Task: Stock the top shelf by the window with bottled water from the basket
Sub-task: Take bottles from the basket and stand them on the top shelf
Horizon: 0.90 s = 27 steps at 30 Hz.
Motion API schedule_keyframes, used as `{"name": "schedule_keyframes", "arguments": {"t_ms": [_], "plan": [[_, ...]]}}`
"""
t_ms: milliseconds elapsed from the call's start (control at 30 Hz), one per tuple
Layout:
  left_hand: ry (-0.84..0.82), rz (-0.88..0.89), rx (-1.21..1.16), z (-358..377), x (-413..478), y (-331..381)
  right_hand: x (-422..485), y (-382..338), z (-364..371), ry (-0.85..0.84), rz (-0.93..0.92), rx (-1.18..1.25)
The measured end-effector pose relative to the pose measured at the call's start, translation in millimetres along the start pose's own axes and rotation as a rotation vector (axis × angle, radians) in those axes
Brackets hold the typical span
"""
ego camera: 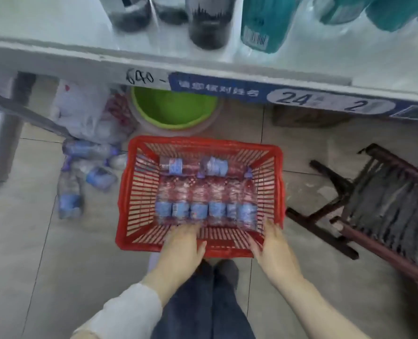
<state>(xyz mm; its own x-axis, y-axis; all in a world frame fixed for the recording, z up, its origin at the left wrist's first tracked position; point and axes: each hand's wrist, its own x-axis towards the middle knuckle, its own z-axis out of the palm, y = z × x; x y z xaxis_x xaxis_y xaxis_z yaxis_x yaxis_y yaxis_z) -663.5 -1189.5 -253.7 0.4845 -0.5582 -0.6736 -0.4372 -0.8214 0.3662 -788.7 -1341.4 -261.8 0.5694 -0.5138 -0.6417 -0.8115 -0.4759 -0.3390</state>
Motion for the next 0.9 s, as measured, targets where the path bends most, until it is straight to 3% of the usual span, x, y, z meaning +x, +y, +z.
{"name": "schedule_keyframes", "arguments": {"t_ms": [133,333,667,800,900], "plan": [[0.043,0.037,0.042,33.7,111.4,-18.5,99.3,19.5,43.0,0.058,0.084,0.041],[0.223,0.214,0.237,47.0,239.4,-19.3,208.8,39.5,87.6,0.056,0.127,-0.109],[0.224,0.32,0.776,61.3,308.0,-14.8,288.7,44.4,113.4,0.171,0.258,-0.343],[0.101,0.221,0.657,65.4,304.9,-21.0,289.8,42.6,113.5,0.163,0.303,-0.324],[-0.026,0.073,0.368,64.0,297.2,-33.3,281.8,37.9,105.7,0.148,0.361,-0.068]]}}
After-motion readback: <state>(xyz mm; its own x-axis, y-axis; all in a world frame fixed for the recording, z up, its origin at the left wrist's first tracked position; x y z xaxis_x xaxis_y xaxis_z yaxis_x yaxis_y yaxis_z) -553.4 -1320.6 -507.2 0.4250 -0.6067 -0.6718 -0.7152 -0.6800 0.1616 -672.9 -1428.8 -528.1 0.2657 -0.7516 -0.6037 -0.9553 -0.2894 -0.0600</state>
